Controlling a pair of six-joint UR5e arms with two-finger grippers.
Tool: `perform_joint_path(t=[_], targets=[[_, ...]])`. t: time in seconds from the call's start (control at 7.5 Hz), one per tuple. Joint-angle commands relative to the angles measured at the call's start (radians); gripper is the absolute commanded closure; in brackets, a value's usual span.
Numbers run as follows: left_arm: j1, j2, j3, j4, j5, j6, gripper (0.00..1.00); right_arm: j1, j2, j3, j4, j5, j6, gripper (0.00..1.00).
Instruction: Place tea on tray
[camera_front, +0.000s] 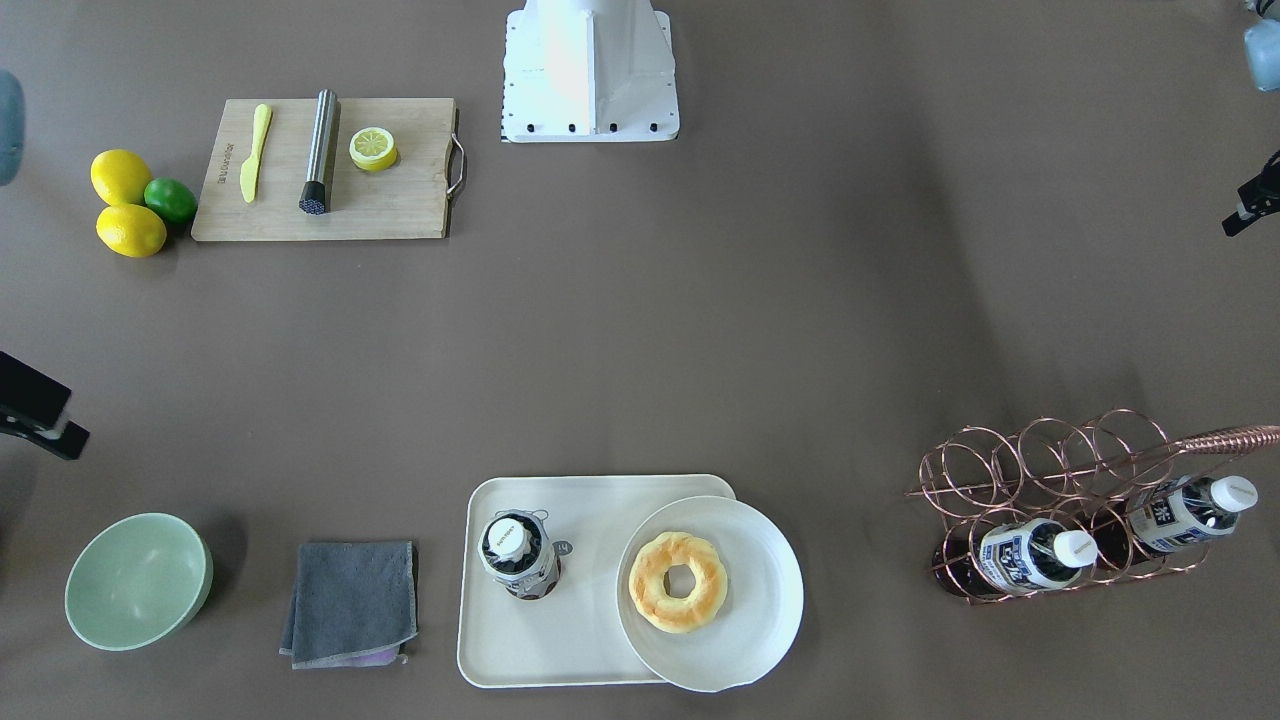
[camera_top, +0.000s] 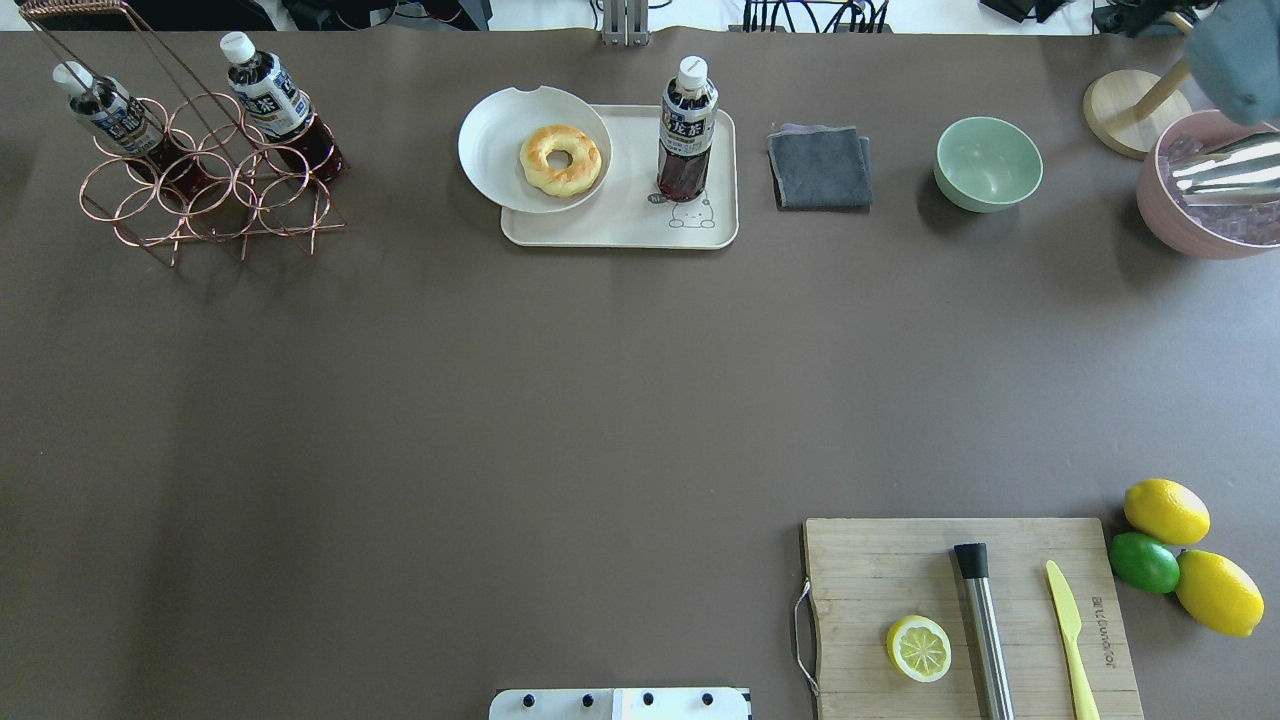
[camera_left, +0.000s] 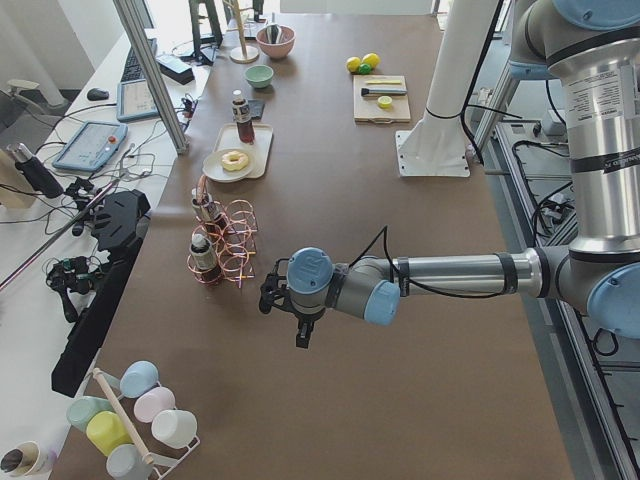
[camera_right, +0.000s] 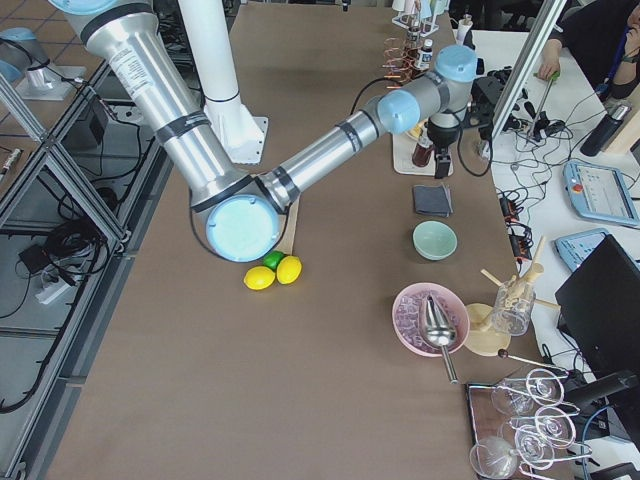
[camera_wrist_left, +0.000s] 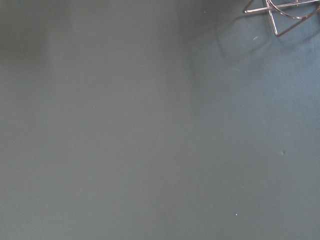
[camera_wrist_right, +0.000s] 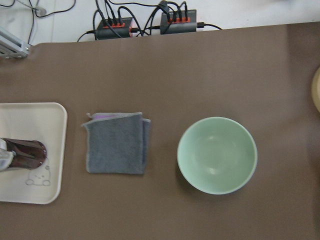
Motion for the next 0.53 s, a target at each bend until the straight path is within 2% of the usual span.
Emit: perform_joint_path(t=[0.0, 0.13, 0.27, 0.4], targets=[[-0.105, -0.148, -0.005, 0.390, 0.034, 0.342, 0.01, 0.155, -0.365, 0.135, -0.080, -0.009, -0.470, 0.00], [-0.145, -0.224, -0.009, 0.533, 0.088, 0.426, 0.01, 0.210, -0.473, 0.135, -0.081, -0.048, -0.632, 0.00], [-0.153, -0.274, -0.008, 0.612, 0.108, 0.449, 0.01, 0.225, -0.562, 0.134, -0.080, -0.150, -0.760, 0.00], [-0.171, -0.274, -0.009, 0.623, 0.110, 0.454, 0.01, 0.232, -0.630, 0.109, -0.080, -0.193, -0.808, 0.00]])
